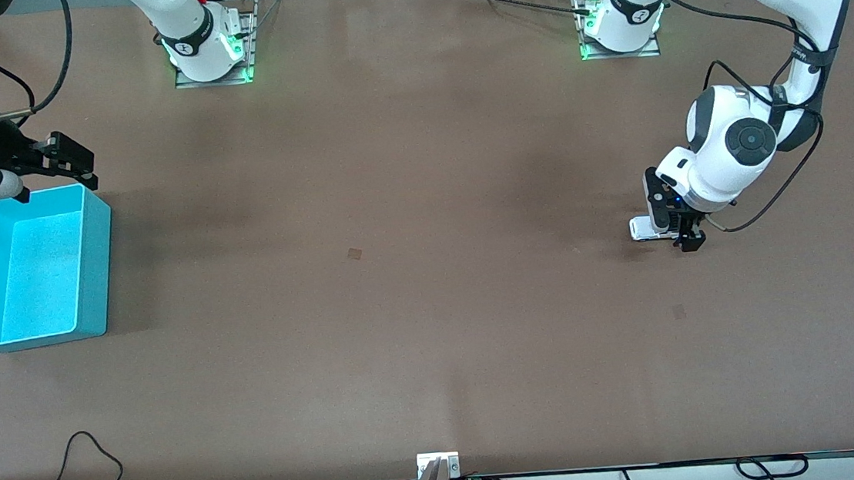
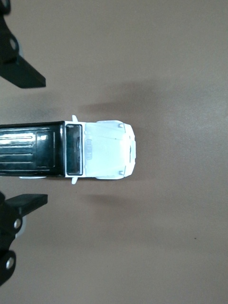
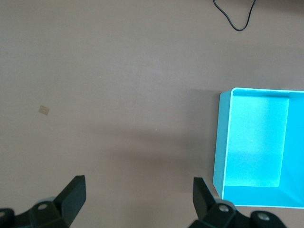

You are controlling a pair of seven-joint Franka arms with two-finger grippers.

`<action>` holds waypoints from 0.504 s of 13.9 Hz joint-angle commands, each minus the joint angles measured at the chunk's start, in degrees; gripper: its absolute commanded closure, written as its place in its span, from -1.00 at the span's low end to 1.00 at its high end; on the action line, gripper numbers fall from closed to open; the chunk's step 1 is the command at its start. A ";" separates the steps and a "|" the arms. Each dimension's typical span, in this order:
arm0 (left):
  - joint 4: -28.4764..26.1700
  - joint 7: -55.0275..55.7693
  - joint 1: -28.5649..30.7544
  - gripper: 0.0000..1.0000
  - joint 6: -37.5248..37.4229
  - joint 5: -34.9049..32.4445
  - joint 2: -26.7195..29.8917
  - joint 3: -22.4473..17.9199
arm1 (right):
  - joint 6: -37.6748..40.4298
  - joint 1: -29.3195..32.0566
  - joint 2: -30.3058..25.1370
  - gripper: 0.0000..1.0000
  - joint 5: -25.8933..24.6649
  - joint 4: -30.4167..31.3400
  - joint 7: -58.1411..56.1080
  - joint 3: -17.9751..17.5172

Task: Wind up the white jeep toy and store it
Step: 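Close the left gripper on the jeep's black roof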

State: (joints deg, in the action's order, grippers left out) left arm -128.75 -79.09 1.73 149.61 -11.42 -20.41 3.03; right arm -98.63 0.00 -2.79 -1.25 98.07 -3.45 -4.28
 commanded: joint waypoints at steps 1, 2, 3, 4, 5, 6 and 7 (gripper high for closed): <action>-0.53 -0.62 0.12 -0.51 0.77 -1.41 0.02 0.05 | 0.81 -0.26 -0.81 -1.00 -0.86 -0.07 0.64 -0.02; -0.71 -0.71 0.12 -0.10 0.77 -1.50 0.02 0.05 | 0.81 -0.26 -0.81 -1.00 -0.86 -0.07 0.64 -0.02; -0.71 -0.80 0.12 0.39 0.77 -1.50 0.11 0.05 | 0.81 -0.26 -0.81 -1.00 -0.86 -0.07 0.64 -0.02; -0.54 -1.15 0.21 0.63 0.77 -1.41 0.11 0.05 | 0.81 -0.26 -0.81 -1.00 -0.86 -0.07 0.64 -0.02; -0.54 -1.15 0.21 0.72 0.77 -1.41 0.11 0.05 | 0.81 -0.26 -0.81 -1.00 -0.86 -0.07 0.64 -0.02; -0.54 -1.15 0.21 0.74 0.77 -1.50 0.02 0.05 | 0.81 -0.26 -0.81 -1.00 -0.86 -0.07 0.64 -0.02; -0.54 -1.24 0.21 0.76 0.77 -1.41 0.11 0.05 | 0.81 -0.26 -0.81 -1.00 -0.86 -0.07 0.64 -0.02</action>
State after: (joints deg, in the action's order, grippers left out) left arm -128.87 -79.51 1.72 149.66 -11.43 -20.64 3.04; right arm -98.63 0.00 -2.79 -1.25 98.07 -3.45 -4.28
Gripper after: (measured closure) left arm 0.520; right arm 0.000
